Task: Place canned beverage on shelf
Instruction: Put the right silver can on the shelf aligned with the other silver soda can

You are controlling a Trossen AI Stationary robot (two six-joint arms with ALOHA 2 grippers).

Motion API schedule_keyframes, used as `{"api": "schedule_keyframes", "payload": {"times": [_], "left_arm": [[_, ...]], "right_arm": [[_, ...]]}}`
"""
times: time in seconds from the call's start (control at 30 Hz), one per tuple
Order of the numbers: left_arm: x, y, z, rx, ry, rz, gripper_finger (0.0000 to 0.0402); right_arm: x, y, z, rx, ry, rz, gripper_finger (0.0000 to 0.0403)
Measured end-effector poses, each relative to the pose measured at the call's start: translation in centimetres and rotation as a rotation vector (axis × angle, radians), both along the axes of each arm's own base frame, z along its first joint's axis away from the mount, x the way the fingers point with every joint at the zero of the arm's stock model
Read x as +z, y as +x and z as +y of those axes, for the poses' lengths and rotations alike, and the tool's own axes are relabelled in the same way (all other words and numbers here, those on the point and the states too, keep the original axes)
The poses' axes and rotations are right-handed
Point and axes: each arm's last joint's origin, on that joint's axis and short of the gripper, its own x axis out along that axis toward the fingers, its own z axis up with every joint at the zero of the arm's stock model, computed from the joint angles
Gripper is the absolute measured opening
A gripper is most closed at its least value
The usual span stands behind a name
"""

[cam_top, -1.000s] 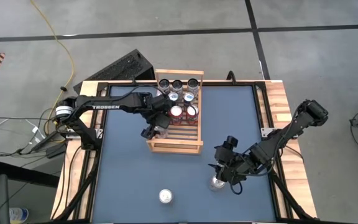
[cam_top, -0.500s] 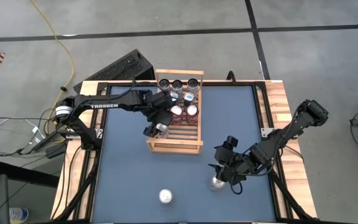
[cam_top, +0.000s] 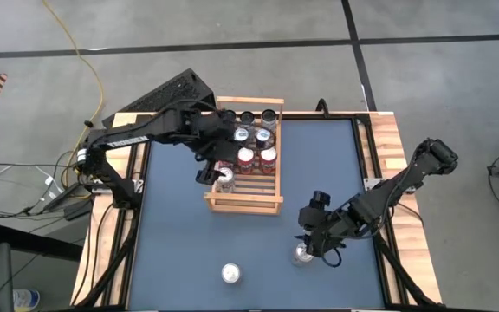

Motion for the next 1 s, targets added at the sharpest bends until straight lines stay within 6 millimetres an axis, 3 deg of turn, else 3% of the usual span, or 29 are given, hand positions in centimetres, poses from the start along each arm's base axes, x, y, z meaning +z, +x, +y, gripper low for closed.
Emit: {"api": "schedule_keyframes", "payload": {"times": [0.13,0.27,0.43,0.67,0.8,1.0], "left_arm": [[3.0,-0.6,-2.3,-0.016,-0.098,-0.075,0.0363],[3.4,-1.2,-6.0,-0.098,-0.198,-0.058,0.0363],[2.0,-1.9,-12.6,-0.167,-0.215,0.019,0.0363],[-1.2,-3.2,-21.2,-0.181,-0.132,-0.061,0.0363],[-3.2,-3.6,-24.0,-0.063,-0.157,-0.169,0.0362],[-6.4,-4.8,-26.1,0.102,-0.251,-0.157,0.0360]], "right_arm": [[2.6,0.6,0.0,0.109,0.072,0.009,0.0337],[3.7,0.2,0.6,0.157,0.112,0.012,0.0337],[3.8,-0.6,2.0,0.158,0.151,0.013,0.0337],[3.6,-1.4,3.3,0.150,0.111,-0.022,0.0337],[3.7,-1.3,3.4,0.142,0.100,-0.039,0.0337],[4.3,-0.6,3.6,0.157,0.058,-0.155,0.0337]]}}
